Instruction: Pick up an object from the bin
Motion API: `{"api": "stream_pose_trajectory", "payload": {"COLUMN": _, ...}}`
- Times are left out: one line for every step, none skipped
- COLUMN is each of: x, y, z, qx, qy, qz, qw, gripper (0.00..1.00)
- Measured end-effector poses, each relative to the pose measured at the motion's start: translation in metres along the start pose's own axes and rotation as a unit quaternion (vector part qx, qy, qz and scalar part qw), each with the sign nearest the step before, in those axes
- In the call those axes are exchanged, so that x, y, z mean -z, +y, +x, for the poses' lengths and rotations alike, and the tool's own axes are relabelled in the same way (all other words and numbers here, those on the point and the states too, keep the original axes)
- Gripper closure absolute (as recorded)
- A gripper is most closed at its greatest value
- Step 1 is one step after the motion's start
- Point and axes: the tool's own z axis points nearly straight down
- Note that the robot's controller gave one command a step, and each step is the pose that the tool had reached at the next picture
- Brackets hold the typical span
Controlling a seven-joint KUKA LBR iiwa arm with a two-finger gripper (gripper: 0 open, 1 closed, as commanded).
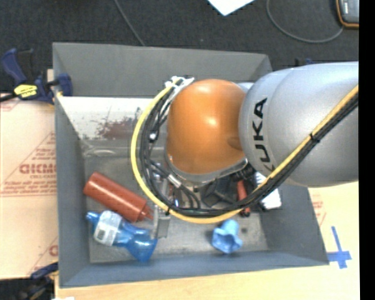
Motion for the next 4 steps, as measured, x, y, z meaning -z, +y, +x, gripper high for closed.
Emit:
{"api": "stream_pose_trajectory", "payload": {"x": 0.004, "y": -0.001, "z": -0.002, "qx": -0.003, "qy": -0.004, "qz": -0.001, "qw": 1.0, "gripper": 0.0}}
{"api": "stream_pose_trajectory", "payload": {"x": -0.124, "y": 0.051, "z": -0.088, "qx": 0.032, "qy": -0.009, "qz": -0.001, "qw": 0.9995, "gripper": 0.0}}
{"api": "stream_pose_trajectory", "payload": {"x": -0.086, "y": 0.038, "z": -0.091, "qx": -0.065, "qy": -0.0086, "qz": -0.003, "qw": 0.9979, "gripper": 0.0}}
{"api": "stream_pose_trajectory", "payload": {"x": -0.129, "y": 0.075, "z": -0.077, "qx": -0.076, "qy": -0.0068, "qz": -0.002, "qw": 0.9971, "gripper": 0.0}}
